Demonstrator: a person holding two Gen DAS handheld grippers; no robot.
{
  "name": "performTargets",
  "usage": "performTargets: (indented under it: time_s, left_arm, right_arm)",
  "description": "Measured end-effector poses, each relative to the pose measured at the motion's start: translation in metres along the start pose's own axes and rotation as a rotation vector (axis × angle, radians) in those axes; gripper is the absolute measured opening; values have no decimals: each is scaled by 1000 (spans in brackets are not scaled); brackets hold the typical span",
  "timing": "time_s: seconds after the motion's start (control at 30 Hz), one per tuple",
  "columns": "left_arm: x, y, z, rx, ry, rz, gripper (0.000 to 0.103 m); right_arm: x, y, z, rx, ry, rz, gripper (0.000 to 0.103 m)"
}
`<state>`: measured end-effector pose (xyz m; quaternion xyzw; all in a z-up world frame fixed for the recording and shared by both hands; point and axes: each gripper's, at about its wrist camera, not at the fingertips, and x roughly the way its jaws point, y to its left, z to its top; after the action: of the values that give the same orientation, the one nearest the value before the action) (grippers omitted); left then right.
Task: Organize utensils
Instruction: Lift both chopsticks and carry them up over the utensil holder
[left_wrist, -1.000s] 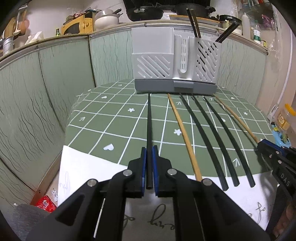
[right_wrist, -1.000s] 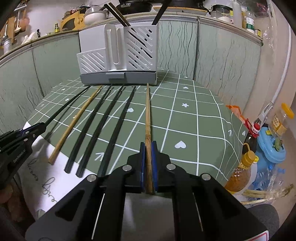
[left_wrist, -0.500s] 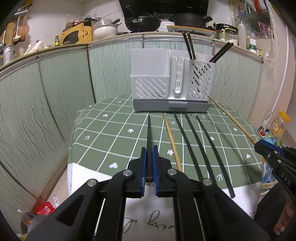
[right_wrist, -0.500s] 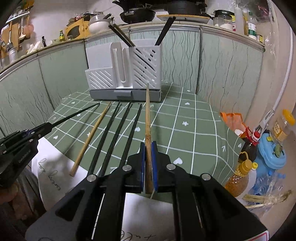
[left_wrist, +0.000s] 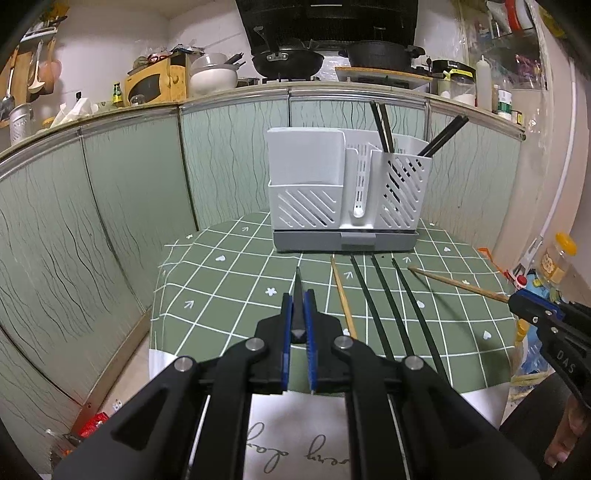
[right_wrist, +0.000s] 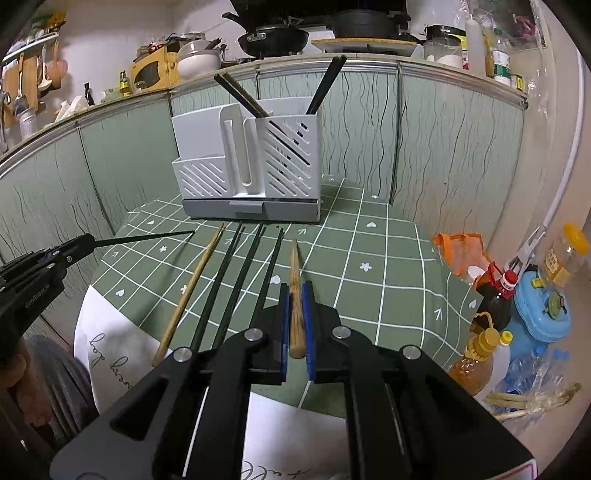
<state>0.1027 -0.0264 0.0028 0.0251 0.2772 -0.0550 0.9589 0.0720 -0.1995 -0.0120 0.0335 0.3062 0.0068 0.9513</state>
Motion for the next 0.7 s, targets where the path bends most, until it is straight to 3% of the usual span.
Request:
performTargets:
  time_s: [0.7]
  left_arm:
    - [-17,14,54,1,-37,-72,8]
  right_arm:
    - [-26,-6,64,-14,-103,24,7]
